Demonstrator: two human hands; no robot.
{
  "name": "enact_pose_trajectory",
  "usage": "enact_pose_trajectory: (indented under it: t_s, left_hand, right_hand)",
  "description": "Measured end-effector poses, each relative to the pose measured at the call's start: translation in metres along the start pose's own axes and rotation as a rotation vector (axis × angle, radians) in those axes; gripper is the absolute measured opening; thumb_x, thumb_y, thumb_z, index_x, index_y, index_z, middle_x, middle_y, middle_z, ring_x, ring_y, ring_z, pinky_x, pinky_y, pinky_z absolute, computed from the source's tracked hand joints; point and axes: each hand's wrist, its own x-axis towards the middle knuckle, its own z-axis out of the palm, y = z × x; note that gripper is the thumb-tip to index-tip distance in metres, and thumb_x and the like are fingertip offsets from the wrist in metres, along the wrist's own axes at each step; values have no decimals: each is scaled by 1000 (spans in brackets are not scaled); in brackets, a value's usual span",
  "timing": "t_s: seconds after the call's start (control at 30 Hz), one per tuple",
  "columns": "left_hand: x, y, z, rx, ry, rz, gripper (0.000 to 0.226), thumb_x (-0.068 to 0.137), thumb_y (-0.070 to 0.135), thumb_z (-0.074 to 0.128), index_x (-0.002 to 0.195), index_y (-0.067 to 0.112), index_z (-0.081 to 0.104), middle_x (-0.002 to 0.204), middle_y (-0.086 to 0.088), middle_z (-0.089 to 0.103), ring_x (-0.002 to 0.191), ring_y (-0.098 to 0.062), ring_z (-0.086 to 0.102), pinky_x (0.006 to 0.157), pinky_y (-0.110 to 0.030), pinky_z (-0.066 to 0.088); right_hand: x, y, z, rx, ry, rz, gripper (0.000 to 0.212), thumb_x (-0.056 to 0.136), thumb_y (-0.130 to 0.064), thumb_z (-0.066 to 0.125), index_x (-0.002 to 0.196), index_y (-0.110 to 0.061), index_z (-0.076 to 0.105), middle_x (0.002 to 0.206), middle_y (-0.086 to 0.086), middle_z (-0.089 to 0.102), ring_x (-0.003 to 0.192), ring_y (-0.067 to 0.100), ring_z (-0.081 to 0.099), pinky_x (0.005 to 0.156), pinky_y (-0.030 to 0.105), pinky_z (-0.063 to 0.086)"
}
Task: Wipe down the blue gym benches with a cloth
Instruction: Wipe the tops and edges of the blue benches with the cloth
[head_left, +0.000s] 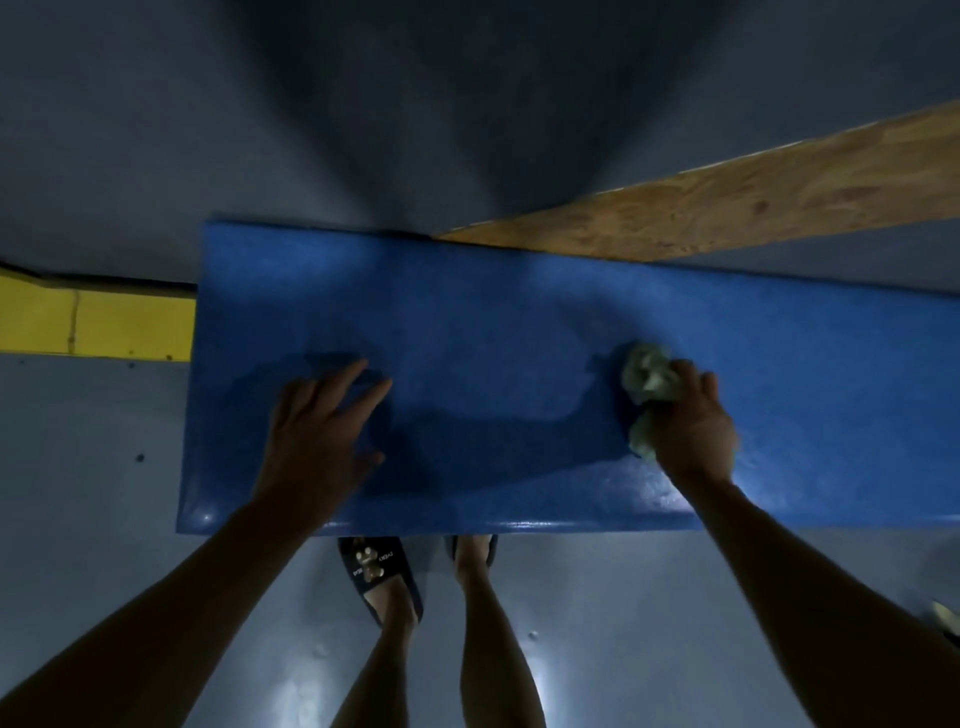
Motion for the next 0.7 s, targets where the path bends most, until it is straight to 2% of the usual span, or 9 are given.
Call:
enact_pose_trajectory:
  t_s: [0.07, 0.13, 0.2, 0.3, 0.37, 0.4, 0.47, 0.6, 0.7]
  left_hand:
    - [5, 2, 3, 43, -23, -15, 87, 53, 38, 93, 131, 18, 61, 143, -11, 51, 117, -33, 41, 96, -54, 35]
    - [7, 4, 5, 44, -55, -55, 86, 52, 38, 93, 130, 20, 61, 143, -9, 50, 119, -35, 44, 98, -56, 37]
    - [8, 7, 5, 39, -95, -99, 86, 54, 37, 92, 132, 23, 59, 145, -7, 48, 121, -35, 45, 100, -58, 37]
    - [9, 11, 4, 82, -155, -133, 86, 54, 38, 91, 133, 28, 57, 147, -3, 47, 125, -32, 46, 104, -58, 34]
    - [12, 13, 6, 94, -144, -142, 83, 52, 35, 93, 128, 28, 60, 144, -3, 49, 126, -32, 47, 105, -60, 34]
    - [13, 13, 7, 92, -131, -149, 83, 49, 32, 94, 126, 26, 62, 143, -4, 51, 124, -32, 47, 105, -60, 34]
    - [15, 13, 8, 88, -124, -165, 90, 46, 30, 96, 128, 25, 61, 141, -7, 53, 122, -34, 48, 104, -61, 34]
    - [15, 15, 11, 61, -116, -189, 92, 47, 26, 96, 131, 25, 58, 141, -8, 54, 123, -38, 52, 106, -61, 32]
    - [16, 15, 11, 45, -116, -204, 92, 47, 25, 96, 131, 25, 59, 141, -7, 54, 125, -38, 51, 107, -62, 31]
  right_hand:
    - [-1, -13, 8, 112, 78, 231, 39, 85, -19, 44, 124, -20, 48, 118, 13, 49, 90, 43, 59, 68, 42, 43]
    - [-18, -56, 31, 198, 108, 200, 43, 87, -16, 42, 128, -16, 49, 119, 14, 51, 96, 39, 59, 70, 40, 44]
    - [-45, -117, 52, 293, 39, 4, 40, 89, -12, 46, 129, -18, 50, 117, 10, 53, 93, 32, 60, 65, 33, 43]
    - [-72, -185, 55, 279, -141, -500, 43, 81, -16, 53, 124, -21, 48, 111, 8, 53, 82, 30, 60, 54, 35, 50]
    - [-51, -181, 47, 202, -219, -745, 46, 75, -17, 57, 120, -22, 51, 110, 7, 53, 83, 32, 59, 54, 37, 54]
    - [-34, -167, 43, 177, -238, -765, 43, 78, -19, 57, 121, -23, 53, 111, 6, 53, 85, 31, 59, 59, 37, 54]
    - [7, -121, 32, 134, -236, -644, 35, 89, -26, 53, 124, -27, 55, 116, 3, 52, 92, 27, 59, 71, 32, 50]
    - [73, -21, -9, 93, -60, -177, 35, 82, -20, 54, 116, -28, 57, 109, 5, 49, 81, 37, 60, 59, 37, 46]
    - [76, -22, -2, 106, 52, 44, 38, 79, -15, 45, 115, -19, 57, 106, 13, 48, 80, 40, 57, 60, 36, 40]
